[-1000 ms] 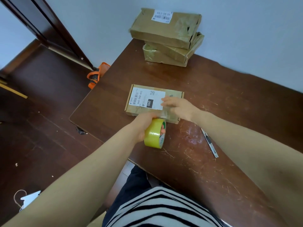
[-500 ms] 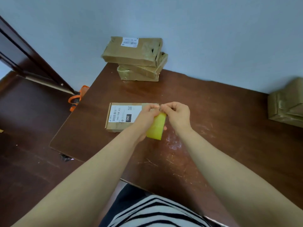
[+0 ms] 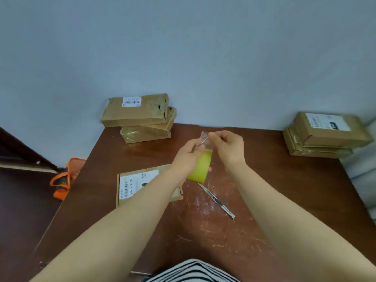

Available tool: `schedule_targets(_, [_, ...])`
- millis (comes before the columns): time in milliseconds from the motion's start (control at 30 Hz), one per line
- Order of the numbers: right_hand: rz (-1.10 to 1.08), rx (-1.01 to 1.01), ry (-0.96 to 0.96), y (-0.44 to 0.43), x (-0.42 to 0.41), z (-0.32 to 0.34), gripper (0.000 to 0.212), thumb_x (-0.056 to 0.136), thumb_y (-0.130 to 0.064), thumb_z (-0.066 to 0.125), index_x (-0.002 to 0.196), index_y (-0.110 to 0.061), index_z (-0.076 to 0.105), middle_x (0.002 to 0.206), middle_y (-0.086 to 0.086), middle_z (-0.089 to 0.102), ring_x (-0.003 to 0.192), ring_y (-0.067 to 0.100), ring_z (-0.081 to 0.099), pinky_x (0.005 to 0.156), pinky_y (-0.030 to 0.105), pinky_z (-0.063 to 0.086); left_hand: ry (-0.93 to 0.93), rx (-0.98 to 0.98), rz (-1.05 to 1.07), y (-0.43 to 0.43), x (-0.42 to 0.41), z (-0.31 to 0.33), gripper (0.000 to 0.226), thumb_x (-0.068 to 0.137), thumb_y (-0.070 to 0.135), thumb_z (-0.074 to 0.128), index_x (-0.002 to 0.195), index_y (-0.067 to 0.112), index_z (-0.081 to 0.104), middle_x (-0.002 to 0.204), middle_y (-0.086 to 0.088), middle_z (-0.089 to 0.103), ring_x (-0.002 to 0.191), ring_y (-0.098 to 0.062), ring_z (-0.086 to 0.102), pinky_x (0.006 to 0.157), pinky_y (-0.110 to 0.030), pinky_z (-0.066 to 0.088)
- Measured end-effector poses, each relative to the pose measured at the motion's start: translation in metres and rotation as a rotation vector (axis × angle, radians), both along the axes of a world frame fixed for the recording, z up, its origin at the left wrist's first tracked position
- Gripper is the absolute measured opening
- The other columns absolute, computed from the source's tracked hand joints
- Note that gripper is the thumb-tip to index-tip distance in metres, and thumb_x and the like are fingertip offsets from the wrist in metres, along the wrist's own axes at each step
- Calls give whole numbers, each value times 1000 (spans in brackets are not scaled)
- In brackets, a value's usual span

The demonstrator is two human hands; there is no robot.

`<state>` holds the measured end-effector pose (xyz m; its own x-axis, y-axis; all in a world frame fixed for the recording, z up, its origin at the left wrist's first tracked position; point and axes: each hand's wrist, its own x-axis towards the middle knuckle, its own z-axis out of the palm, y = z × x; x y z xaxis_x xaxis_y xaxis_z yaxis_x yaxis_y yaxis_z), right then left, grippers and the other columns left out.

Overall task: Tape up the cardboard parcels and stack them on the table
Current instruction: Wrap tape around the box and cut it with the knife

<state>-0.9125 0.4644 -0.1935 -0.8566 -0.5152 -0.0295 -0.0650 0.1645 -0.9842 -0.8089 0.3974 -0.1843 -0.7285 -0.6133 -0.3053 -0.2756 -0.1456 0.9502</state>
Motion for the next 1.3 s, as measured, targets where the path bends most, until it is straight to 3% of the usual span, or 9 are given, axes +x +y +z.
schedule_targets(100, [69,-16,-15,-2,-4,14,18,88,-14,65,70,-15,67,72,4,69,72,15,64,70,30,50,-42,-36,-20,-9,-4,8,22,92,14,56,113,15,64,116,-2,60,103,-15,57,77,-21,46])
schedule_targets(233, [132,40,21,1,-1,26,15,88,-20,66,73,-17,68,73,4,70,74,19,67,81,42,57,40,-164,34,-22,-12,30,17,79,8,69,96,10,70,107,-11,66,101,-21,64,83,-28,51])
schedule_targets(467, [69,-31,22,11,-4,51,18,90,-23,65,76,-15,71,70,-1,72,70,11,71,67,22,56,154,-371,-28,-29,-22,47,9,83,15,72,92,12,73,94,-1,72,91,-12,66,87,-27,51])
schedule_targets(700, [-110,-486,-652,34,-13,44,20,86,-9,67,103,-2,58,91,11,64,85,24,65,67,33,58,162,-506,-22,-22,-34,52,4,89,22,66,86,21,66,78,17,62,77,1,58,73,-10,44])
schedule_targets(767, [-292,-346,-553,43,-14,38,8,89,-15,63,92,-8,59,78,5,56,66,15,54,52,27,51,167,-403,16,-23,-34,51,5,90,23,65,87,19,67,78,11,63,79,-8,59,78,-20,47])
schedule_targets(867, [-228,-138,-273,46,2,29,20,89,-30,58,87,-10,59,59,1,55,46,13,47,42,23,37,180,-244,20,-19,-34,50,6,90,21,65,85,20,67,77,7,64,79,-9,59,73,-18,46])
schedule_targets(1033, [-28,8,-134,36,30,17,64,83,-32,68,140,-24,38,96,-4,66,89,2,60,71,11,42,143,-220,42,-11,-36,45,5,90,21,64,87,19,67,89,3,66,87,-11,59,74,-21,44])
schedule_targets(1200, [-53,96,24,21,30,17,90,76,-40,77,148,-27,25,107,5,48,94,9,50,75,13,41,154,-135,29,-16,-29,47,10,88,17,66,79,13,67,73,5,62,71,-3,58,60,-12,42])
schedule_targets(1300, [22,6,-58,17,28,18,90,80,-43,72,150,-34,17,132,6,52,124,17,49,100,28,42,148,-95,-5,-16,-26,48,25,86,19,69,64,11,60,58,5,53,56,-2,54,64,-16,41])
